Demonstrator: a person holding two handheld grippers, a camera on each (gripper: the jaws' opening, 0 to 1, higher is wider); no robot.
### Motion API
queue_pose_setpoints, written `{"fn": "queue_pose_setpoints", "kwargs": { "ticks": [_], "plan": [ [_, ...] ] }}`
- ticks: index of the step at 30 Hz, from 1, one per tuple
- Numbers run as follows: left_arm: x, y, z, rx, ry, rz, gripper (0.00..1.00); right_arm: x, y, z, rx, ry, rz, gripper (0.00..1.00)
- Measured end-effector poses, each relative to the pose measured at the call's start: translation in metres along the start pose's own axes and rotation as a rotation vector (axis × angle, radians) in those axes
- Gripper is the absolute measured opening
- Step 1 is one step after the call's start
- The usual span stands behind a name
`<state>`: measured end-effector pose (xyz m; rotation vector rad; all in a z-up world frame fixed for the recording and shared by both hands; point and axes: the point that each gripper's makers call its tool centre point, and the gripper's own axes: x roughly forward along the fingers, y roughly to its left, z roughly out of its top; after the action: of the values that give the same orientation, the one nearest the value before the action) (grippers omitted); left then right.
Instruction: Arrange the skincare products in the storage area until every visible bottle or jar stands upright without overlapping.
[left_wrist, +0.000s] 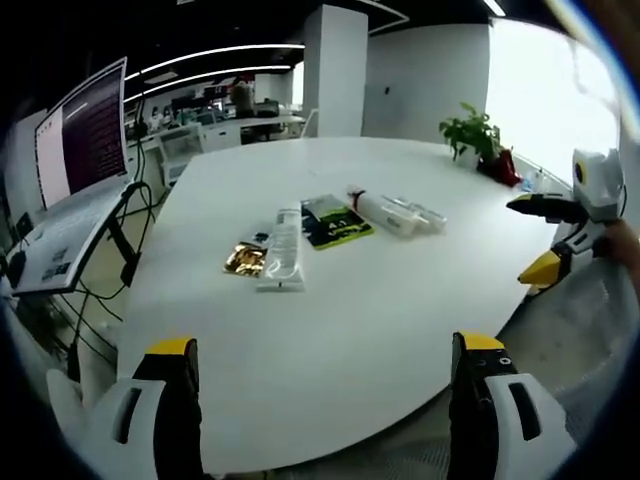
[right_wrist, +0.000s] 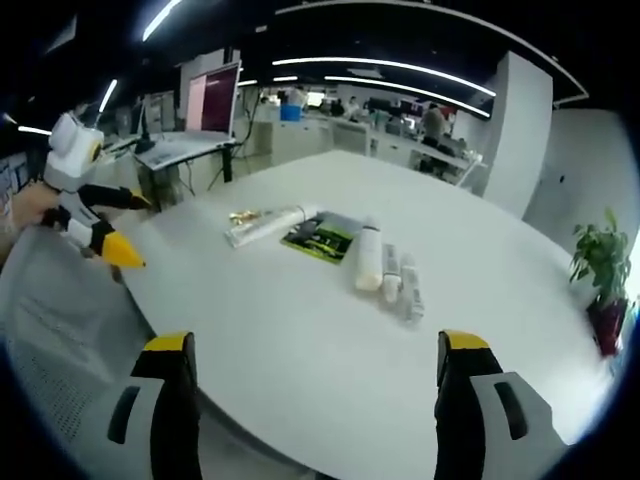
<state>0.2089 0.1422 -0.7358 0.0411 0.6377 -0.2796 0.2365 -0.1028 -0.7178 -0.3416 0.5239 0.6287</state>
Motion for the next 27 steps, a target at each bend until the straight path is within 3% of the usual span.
{"fn": "queue_pose_setpoints", "kwargs": {
  "ticks": [15,23,27],
  "plan": [
    [-0.003,-0.006,-0.004,0.03,0.022,0.019,0.99,-0.002,0.002,0.006,-0.012,-0.029,0.014,1.0],
    [-0.003,-0.022,0.002,0.051,0.01,-0.009,0.99,-0.003,-0.01,0.008,-0.015,-0.037,-0.026,1.0],
    [0.002,-0.015,0.003,0.039,0.012,-0.008,0.99,-0.002,-0.012,0.012,-0.006,-0.049,-0.02,1.0]
  ]
}}
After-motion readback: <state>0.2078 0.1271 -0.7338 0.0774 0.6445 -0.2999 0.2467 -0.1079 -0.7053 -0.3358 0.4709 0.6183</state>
